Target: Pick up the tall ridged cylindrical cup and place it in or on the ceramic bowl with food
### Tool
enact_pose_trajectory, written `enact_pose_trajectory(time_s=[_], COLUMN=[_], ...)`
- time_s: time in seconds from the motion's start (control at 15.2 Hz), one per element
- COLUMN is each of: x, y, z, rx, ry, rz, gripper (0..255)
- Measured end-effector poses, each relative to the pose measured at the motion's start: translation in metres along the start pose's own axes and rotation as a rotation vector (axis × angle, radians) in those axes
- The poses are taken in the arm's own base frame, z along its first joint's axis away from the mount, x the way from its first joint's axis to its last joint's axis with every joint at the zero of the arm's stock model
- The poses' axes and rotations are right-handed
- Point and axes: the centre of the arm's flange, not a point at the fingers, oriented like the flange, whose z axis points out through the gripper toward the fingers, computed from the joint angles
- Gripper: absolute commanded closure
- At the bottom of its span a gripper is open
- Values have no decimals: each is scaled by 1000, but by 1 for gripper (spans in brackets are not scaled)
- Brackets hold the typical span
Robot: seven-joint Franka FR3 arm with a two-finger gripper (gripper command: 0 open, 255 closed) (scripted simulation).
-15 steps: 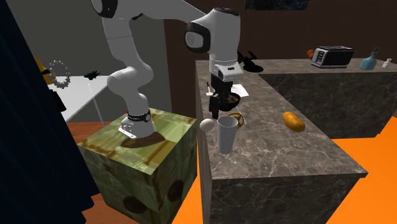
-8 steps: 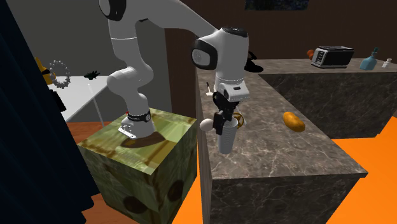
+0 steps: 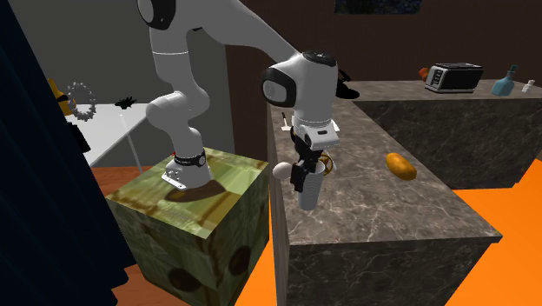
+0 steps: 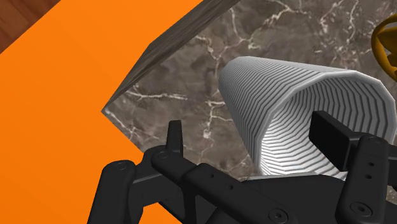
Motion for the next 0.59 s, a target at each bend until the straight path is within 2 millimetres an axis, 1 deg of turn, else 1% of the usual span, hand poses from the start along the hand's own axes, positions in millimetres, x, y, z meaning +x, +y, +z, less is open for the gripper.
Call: enact_pose_trajectory(time_s=[0.2,0.26,0.59], x=[0,0,0], y=[0,0,0], z=[0,0,0], rx=[0,0,0], ry=[0,0,1], rz=[0,0,0], gripper=[0,255,255])
